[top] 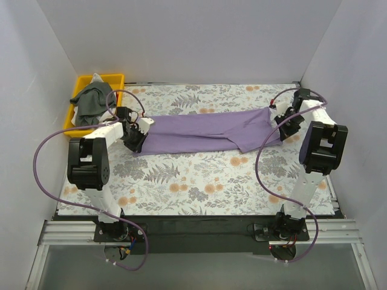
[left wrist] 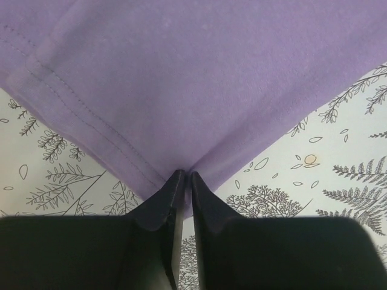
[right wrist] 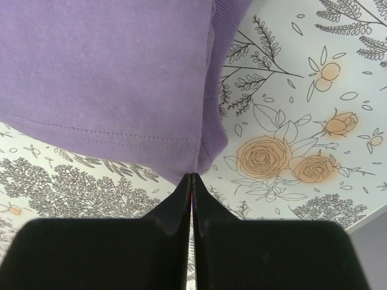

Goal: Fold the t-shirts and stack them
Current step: Fold the tshirt

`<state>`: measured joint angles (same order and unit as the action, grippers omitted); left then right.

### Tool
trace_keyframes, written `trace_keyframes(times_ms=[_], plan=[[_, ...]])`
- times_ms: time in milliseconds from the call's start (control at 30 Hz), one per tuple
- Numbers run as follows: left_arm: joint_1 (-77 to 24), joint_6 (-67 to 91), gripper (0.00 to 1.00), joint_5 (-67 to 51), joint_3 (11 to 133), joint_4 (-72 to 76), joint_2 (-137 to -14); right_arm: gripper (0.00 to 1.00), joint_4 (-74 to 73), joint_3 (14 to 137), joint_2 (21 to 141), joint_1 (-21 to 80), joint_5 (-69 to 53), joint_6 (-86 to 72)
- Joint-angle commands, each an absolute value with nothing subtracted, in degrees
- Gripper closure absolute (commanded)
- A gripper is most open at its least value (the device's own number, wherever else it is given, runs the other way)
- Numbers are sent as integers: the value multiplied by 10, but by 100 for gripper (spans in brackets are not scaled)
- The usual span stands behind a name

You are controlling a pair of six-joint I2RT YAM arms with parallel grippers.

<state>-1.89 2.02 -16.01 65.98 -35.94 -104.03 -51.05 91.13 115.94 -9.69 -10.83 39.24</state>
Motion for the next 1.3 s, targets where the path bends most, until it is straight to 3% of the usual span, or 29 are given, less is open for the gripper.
trace_keyframes(times_ms=[0, 67, 600, 633, 733, 800, 900, 1067, 1267], plan=[[-20, -33, 94, -111, 637, -374, -1033, 99, -521, 916, 1162, -97, -73, 421], [-20, -46, 100, -112, 638, -388, -1030, 99, -524, 901, 1155, -97, -73, 426], [-20, -128, 100, -114, 558, -487, -891, 99, -561, 733, 1018, -100, -80, 463], [-20, -127, 98, -142, 565, -490, -884, 98, -574, 734, 1012, -100, -90, 464], [-20, -126, 68, -269, 622, -499, -847, 70, -611, 758, 998, -103, -141, 461], [-36, -119, 54, -339, 662, -493, -829, 65, -625, 782, 991, -105, -169, 447], [-119, -78, 50, -376, 689, -463, -831, 62, -642, 808, 995, -107, -196, 431], [-271, 17, 48, -352, 650, -260, -839, 63, -641, 817, 1034, -112, -202, 389], [-423, 60, 48, -301, 670, -159, -944, 63, -641, 863, 1107, -125, -201, 347]])
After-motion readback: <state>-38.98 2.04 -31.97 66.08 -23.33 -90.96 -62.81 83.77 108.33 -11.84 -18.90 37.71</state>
